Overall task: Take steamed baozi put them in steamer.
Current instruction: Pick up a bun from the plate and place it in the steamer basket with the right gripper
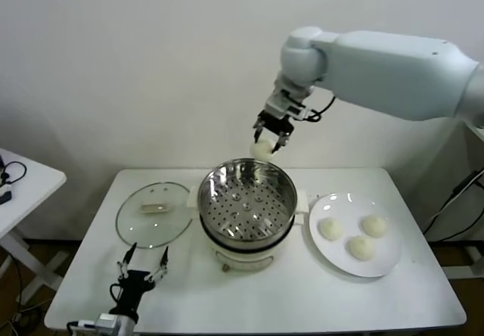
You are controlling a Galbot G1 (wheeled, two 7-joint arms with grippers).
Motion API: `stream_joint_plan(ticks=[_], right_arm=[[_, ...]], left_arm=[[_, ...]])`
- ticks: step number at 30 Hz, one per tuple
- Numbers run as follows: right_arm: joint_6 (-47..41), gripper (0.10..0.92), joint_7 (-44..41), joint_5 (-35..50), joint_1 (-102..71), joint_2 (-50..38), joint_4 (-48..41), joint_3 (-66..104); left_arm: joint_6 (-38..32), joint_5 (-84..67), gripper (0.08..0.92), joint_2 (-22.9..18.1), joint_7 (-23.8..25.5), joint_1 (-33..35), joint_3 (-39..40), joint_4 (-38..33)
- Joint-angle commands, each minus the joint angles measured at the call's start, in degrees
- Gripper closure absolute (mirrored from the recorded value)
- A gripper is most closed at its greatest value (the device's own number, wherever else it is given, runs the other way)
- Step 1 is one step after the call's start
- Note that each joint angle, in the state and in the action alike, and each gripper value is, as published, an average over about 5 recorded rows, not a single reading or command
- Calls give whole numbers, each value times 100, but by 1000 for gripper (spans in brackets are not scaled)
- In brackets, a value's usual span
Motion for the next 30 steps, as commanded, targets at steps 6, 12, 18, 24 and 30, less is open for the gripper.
stream_joint_plan(ticks=[6, 12, 18, 24, 30], right_arm=[[859, 482, 264, -1464, -1356, 902, -1223, 86], [888, 482, 287, -1699, -1678, 895, -1407, 99], [954, 482, 419, -1957, -1946, 970, -1693, 222], [1028, 480, 407, -1998, -1998, 1045, -1831, 269], [1069, 438, 494, -1850, -1910, 983, -1797, 394]], left_arm=[[-25, -20, 177, 4, -21, -2, -43, 60], [-56, -16, 177, 20, -22, -46, -45, 162], [-91, 1, 177, 38, -21, -83, -30, 236], [-112, -7, 177, 59, -20, -89, -42, 268], [-124, -9, 177, 67, -18, -83, -52, 256]])
